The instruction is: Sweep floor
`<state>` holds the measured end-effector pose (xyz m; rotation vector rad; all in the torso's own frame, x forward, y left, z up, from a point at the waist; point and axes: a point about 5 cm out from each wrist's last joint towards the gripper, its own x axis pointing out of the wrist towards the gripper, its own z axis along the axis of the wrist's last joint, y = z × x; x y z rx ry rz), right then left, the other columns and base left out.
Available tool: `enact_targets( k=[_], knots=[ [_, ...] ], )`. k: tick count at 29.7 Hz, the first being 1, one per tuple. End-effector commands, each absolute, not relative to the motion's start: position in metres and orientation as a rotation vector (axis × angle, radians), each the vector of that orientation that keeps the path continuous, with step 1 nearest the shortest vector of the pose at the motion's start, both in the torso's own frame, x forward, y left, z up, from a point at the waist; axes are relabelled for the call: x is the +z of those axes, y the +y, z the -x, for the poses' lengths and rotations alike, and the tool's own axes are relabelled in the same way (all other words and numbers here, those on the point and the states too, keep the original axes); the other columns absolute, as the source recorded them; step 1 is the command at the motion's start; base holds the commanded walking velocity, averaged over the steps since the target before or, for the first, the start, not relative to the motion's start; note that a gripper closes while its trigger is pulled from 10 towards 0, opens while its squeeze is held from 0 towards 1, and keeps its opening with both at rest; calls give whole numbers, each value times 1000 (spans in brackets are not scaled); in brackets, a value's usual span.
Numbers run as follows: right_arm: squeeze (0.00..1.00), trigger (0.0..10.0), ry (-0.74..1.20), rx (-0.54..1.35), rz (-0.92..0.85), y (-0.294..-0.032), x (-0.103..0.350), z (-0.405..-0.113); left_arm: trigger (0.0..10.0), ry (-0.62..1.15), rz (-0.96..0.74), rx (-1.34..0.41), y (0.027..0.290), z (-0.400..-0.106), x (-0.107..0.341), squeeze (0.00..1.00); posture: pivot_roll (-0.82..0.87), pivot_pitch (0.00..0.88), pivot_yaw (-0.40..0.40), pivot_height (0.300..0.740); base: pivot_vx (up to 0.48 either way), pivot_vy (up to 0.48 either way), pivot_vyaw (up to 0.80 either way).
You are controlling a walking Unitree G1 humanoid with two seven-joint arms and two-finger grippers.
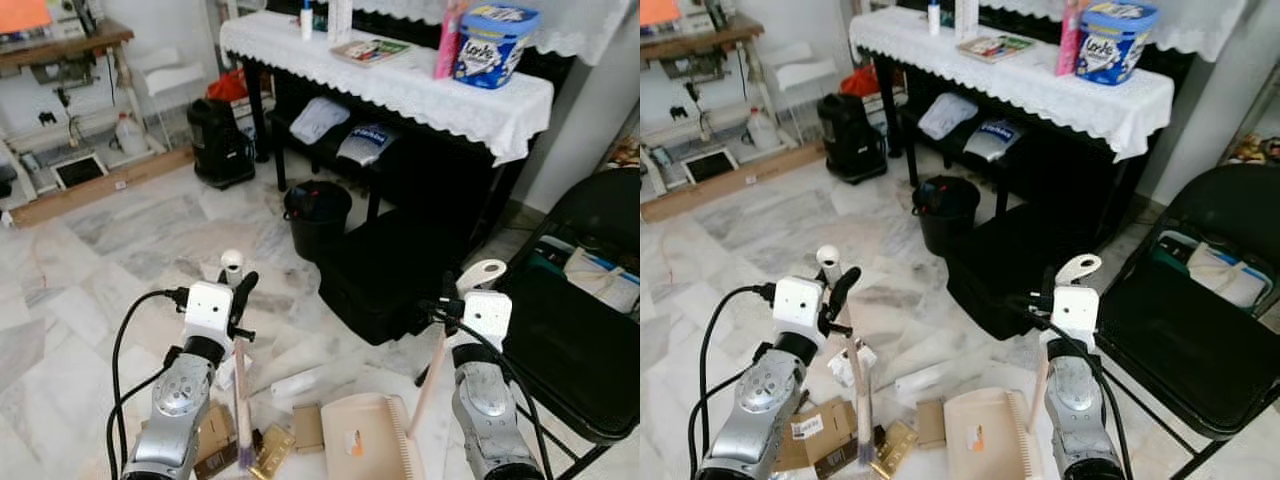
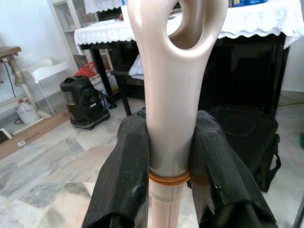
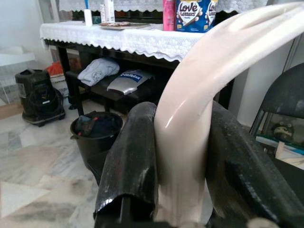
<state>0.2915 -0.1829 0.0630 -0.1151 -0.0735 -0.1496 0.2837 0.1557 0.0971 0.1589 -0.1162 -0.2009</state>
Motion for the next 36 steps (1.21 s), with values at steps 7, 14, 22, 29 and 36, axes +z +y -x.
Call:
enact_targets(
  k=[7,14,22,29,36],
  knots=[
    [0,10000,-101,-164,165,-185,67,-295,10000,-115,-108,-229,160,-285,103,0,75,0,42,740,0,0,0],
    [0,10000,-32,-225,196,-193,51,-288,10000,-95,4,-197,169,-287,105,0,88,0,52,740,0,0,0],
    [0,10000,-20,-250,213,-191,46,-287,10000,-92,-16,-219,170,-288,107,0,89,0,73,740,0,0,0],
    [0,10000,-4,-236,212,-188,42,-287,10000,-98,-26,-214,167,-291,109,0,84,0,79,740,0,0,0],
    [0,10000,-46,-230,196,-187,50,-293,10000,-146,-59,-170,169,-294,116,0,79,0,78,740,0,0,0]
  ],
)
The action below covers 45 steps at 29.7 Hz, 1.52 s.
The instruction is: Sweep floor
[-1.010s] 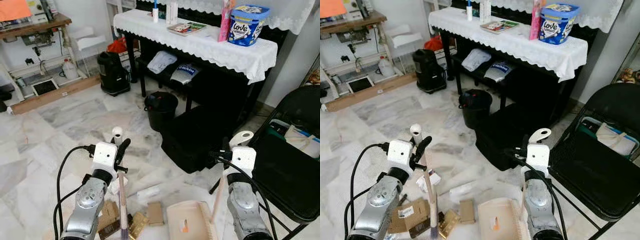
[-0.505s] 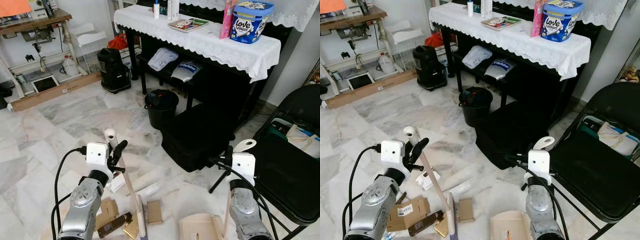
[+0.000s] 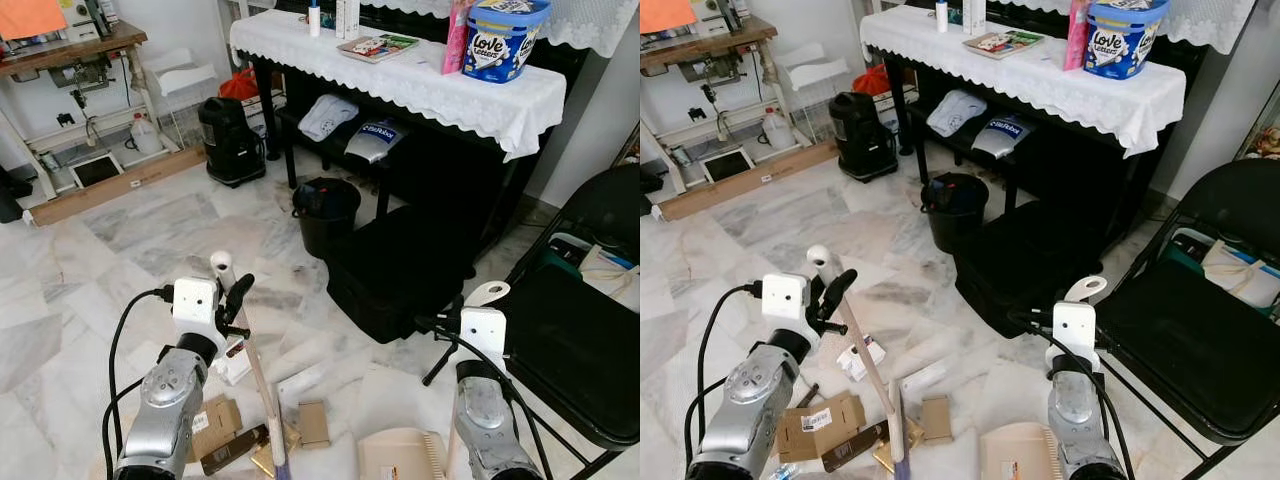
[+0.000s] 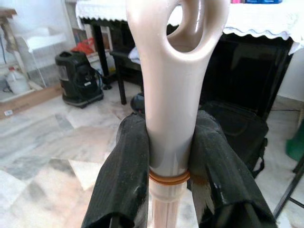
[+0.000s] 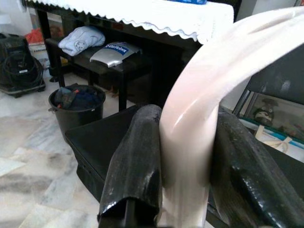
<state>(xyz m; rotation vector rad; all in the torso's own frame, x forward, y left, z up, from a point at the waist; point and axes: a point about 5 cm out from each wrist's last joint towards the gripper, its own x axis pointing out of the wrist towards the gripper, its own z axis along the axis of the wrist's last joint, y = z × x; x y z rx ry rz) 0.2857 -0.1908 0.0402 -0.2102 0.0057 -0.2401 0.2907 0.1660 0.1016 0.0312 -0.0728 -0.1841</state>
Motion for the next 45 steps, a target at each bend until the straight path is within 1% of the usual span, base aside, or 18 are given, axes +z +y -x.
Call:
enact_targets(
  k=[1,6,9,19,25,35,42,45],
  knots=[
    [0,10000,-50,-228,194,-187,51,-293,10000,-149,-64,-169,169,-294,117,0,79,0,76,740,0,0,0],
    [0,10000,-76,-201,184,-181,56,-296,10000,-176,-62,-127,169,-294,120,0,81,0,64,740,0,0,0],
    [0,10000,-109,-192,171,-181,62,-298,10000,-197,-67,-122,168,-296,124,0,75,0,58,740,0,0,0],
    [0,10000,-128,-180,183,-184,68,-303,10000,-206,-65,-107,165,-298,123,0,75,0,46,740,0,0,0],
    [0,10000,-135,-168,172,-179,74,-311,10000,-217,-63,-110,163,-305,125,0,66,0,47,740,265,0,0],
    [0,10000,-138,-168,193,-183,75,-312,10000,-217,-64,-112,161,-307,123,0,57,0,59,740,283,0,0],
    [0,10000,-133,-159,186,-181,73,-312,10000,-228,-64,-102,162,-308,125,0,66,0,51,740,282,0,0],
    [0,10000,-133,-152,181,-180,74,-312,10000,-234,-63,-98,162,-307,125,0,68,0,45,740,0,0,0]
  ],
)
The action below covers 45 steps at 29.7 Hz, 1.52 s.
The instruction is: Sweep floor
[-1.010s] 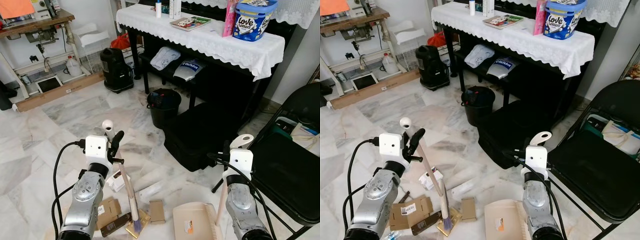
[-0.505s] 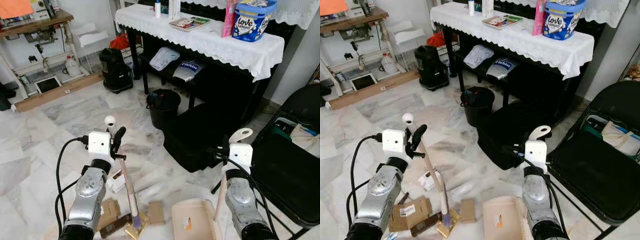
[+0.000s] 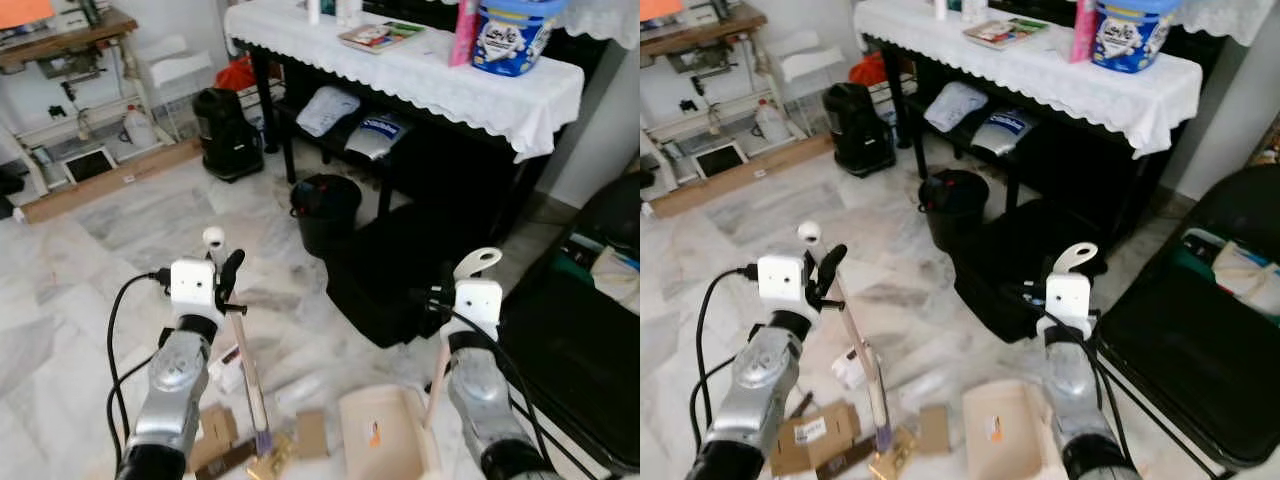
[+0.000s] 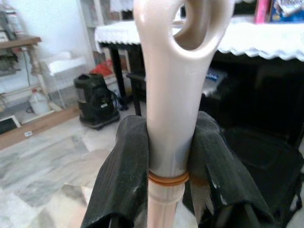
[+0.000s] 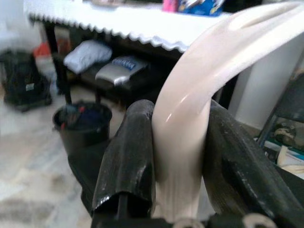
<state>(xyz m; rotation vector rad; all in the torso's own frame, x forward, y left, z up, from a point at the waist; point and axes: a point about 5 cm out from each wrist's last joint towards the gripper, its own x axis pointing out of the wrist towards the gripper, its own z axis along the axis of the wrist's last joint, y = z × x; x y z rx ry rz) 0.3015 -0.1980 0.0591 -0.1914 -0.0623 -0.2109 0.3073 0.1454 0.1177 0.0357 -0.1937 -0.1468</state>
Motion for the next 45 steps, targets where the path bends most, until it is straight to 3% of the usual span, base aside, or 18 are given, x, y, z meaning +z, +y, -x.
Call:
enact_targets(
  k=[1,18,28,45],
  knots=[
    [0,10000,-133,-152,181,-180,74,-312,10000,-234,-63,-97,162,-307,125,0,68,0,45,740,0,0,0],
    [0,10000,-119,-133,176,-179,69,-309,10000,-240,-67,-102,164,-303,125,0,69,0,38,740,0,0,0],
    [0,10000,-98,-132,168,-174,62,-305,10000,-114,-106,-229,164,-293,105,0,83,0,50,740,0,0,0],
    [0,10000,-61,-136,159,-170,53,-303,10000,-43,-130,-246,169,-286,92,0,100,0,86,740,0,0,0]
  ],
)
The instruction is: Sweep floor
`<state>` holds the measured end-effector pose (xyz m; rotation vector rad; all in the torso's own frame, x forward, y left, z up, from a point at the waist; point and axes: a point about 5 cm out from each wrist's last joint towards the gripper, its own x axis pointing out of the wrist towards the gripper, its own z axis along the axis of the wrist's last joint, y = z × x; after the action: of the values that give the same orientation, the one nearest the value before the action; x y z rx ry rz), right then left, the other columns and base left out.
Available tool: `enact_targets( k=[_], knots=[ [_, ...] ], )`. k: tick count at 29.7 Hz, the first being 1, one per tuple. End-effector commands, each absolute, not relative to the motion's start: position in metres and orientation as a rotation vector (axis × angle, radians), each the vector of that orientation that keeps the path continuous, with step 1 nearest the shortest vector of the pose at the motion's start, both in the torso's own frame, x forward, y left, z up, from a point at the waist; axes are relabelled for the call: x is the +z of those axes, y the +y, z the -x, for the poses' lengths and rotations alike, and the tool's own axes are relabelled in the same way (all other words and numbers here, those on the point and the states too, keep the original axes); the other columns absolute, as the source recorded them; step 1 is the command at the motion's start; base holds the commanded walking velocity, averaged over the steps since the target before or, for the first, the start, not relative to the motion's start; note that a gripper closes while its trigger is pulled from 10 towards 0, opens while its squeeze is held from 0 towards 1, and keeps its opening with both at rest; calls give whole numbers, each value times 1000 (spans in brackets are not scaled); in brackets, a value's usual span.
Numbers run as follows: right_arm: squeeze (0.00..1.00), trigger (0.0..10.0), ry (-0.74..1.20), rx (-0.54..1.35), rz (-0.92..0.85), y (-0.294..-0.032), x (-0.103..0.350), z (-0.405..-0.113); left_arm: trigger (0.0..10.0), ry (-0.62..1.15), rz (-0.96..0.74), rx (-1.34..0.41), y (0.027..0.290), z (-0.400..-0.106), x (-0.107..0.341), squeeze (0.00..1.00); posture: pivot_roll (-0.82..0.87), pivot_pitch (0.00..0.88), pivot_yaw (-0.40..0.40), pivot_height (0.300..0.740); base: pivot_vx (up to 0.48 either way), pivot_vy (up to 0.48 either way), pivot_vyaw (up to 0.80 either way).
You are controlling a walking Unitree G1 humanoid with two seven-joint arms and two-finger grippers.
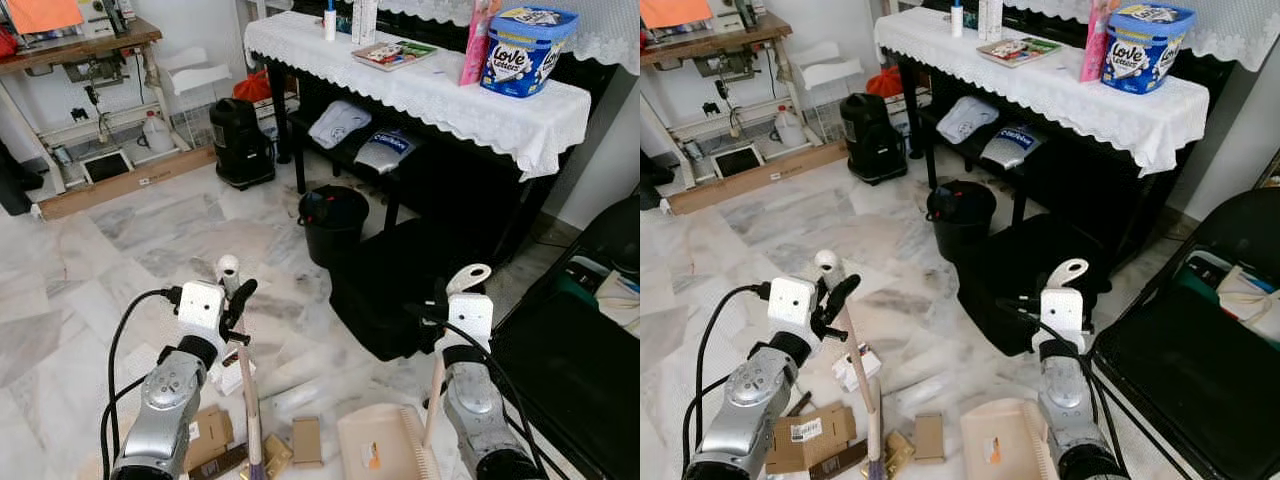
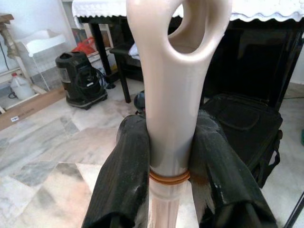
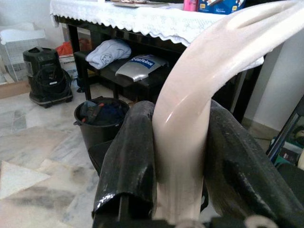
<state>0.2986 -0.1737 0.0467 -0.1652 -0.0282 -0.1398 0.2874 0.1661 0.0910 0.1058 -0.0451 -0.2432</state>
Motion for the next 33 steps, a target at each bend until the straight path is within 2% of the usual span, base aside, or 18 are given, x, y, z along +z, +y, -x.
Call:
enact_targets(
  k=[1,12,18,33],
  knots=[
    [0,10000,-59,-137,158,-169,52,-302,10000,-41,-130,-244,170,-285,92,0,99,0,92,740,0,0,0],
    [0,10000,-56,-131,157,-164,49,-300,10000,-22,-121,-239,173,-281,89,0,98,5,103,740,0,0,0],
    [0,10000,54,-147,180,-165,33,-295,10000,-30,-117,-231,174,-283,92,0,100,9,96,740,0,0,0],
    [0,10000,72,-181,172,-167,27,-291,10000,-35,-113,-223,174,-283,94,0,105,10,94,740,0,0,0]
  ],
)
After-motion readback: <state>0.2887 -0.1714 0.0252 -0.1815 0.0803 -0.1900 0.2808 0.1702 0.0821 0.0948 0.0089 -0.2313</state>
